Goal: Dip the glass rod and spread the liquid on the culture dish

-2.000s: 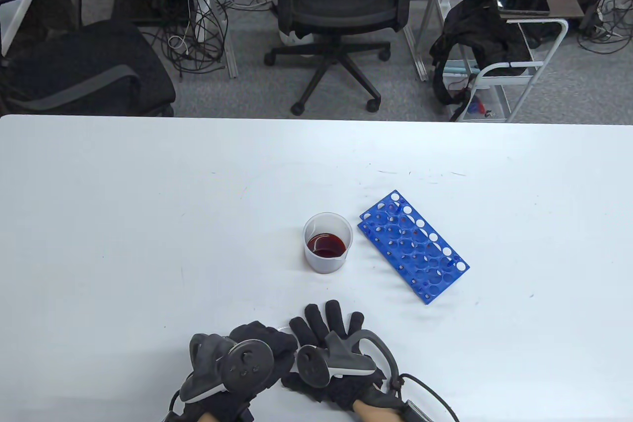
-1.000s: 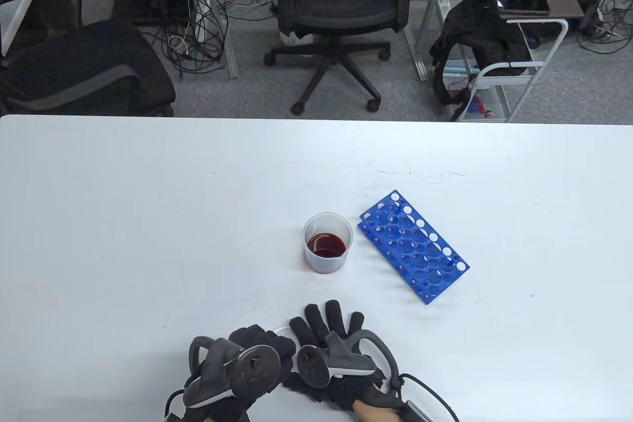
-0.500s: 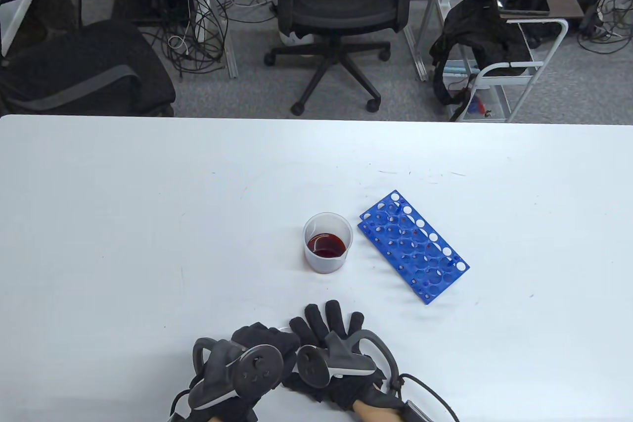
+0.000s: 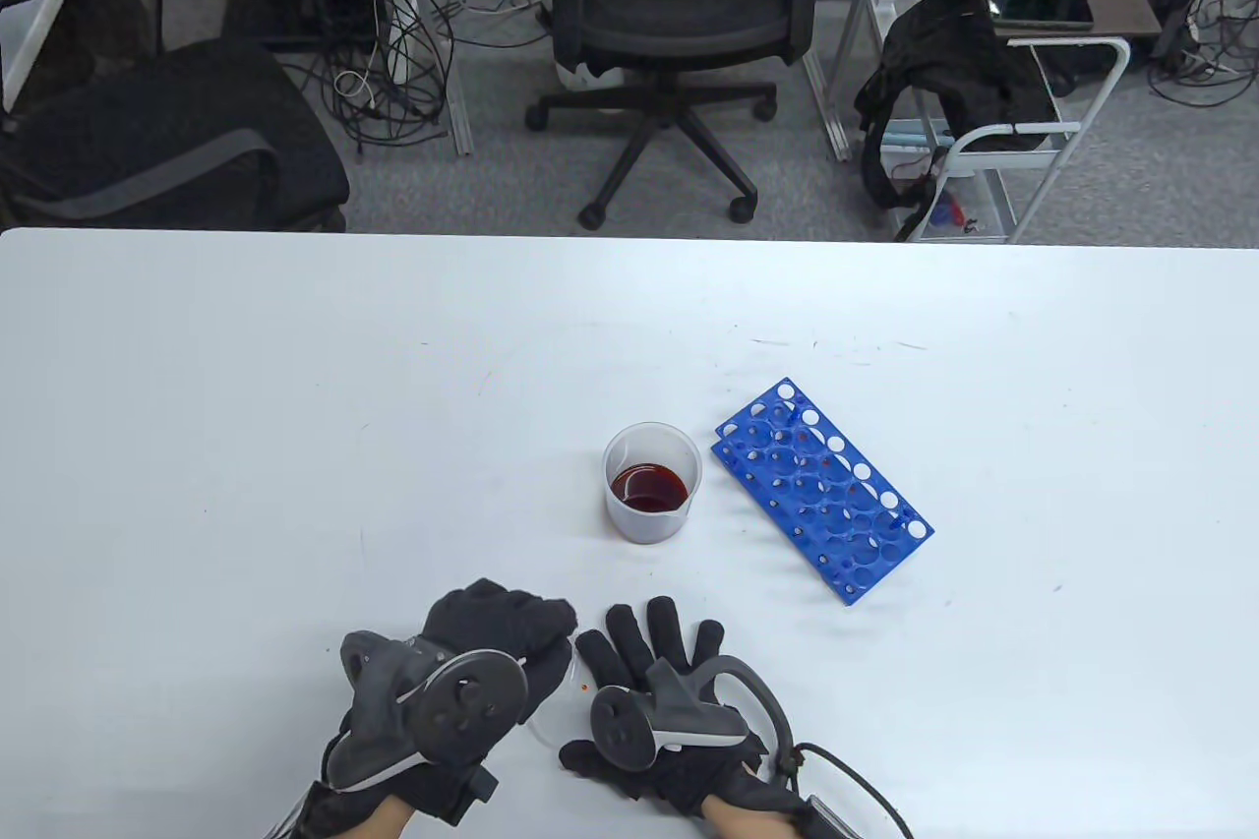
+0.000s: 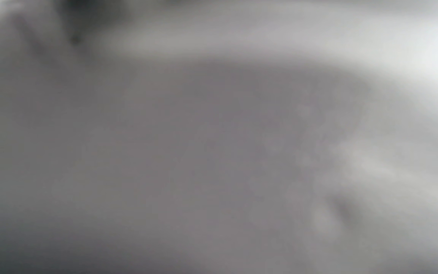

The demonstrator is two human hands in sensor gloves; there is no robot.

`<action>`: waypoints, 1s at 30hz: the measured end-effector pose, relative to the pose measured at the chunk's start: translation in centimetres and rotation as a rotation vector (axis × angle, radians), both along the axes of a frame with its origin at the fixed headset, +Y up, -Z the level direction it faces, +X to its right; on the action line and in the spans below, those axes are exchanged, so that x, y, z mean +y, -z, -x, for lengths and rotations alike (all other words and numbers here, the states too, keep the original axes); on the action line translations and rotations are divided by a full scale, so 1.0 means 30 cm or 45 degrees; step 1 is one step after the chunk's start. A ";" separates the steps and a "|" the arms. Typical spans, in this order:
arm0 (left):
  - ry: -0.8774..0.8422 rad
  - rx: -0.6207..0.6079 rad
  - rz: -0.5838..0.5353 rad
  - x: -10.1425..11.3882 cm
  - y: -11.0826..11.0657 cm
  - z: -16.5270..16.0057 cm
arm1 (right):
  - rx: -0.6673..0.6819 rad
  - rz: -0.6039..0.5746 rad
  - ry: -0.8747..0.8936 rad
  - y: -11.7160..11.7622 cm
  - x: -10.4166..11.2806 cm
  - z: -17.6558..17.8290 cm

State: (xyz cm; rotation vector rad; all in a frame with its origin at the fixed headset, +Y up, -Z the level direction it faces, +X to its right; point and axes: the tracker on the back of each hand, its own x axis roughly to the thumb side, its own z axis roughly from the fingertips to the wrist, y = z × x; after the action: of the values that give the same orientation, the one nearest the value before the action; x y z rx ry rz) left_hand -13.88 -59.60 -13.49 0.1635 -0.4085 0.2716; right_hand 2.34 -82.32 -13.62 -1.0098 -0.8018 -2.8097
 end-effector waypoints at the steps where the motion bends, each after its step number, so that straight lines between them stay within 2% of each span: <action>1: -0.009 0.006 -0.032 0.022 0.013 -0.007 | 0.000 0.000 0.000 0.000 0.000 0.000; 4: -0.073 0.027 -0.118 0.080 0.082 -0.050 | 0.000 0.000 0.001 0.000 -0.001 0.000; 8: -0.064 0.047 -0.100 0.084 0.188 -0.123 | 0.000 0.000 0.001 0.000 -0.001 0.000; 15: 0.053 0.048 0.010 -0.018 0.360 -0.238 | 0.000 0.000 0.001 0.000 -0.001 0.000; 18: 0.131 0.056 0.068 -0.072 0.406 -0.283 | 0.000 0.000 0.001 0.000 -0.001 0.000; 26: 0.272 0.055 0.201 -0.197 0.476 -0.352 | 0.000 0.000 0.001 0.000 -0.001 0.000; 30: 0.322 0.065 0.199 -0.219 0.484 -0.358 | -0.001 0.006 0.008 0.000 -0.001 0.000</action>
State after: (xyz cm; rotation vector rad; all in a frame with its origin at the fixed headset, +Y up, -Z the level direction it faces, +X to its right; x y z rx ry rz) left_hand -3.13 -66.18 -27.99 -0.0349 -0.3516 0.0499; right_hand 2.34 -82.35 -13.62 -1.0138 -0.8071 -2.8145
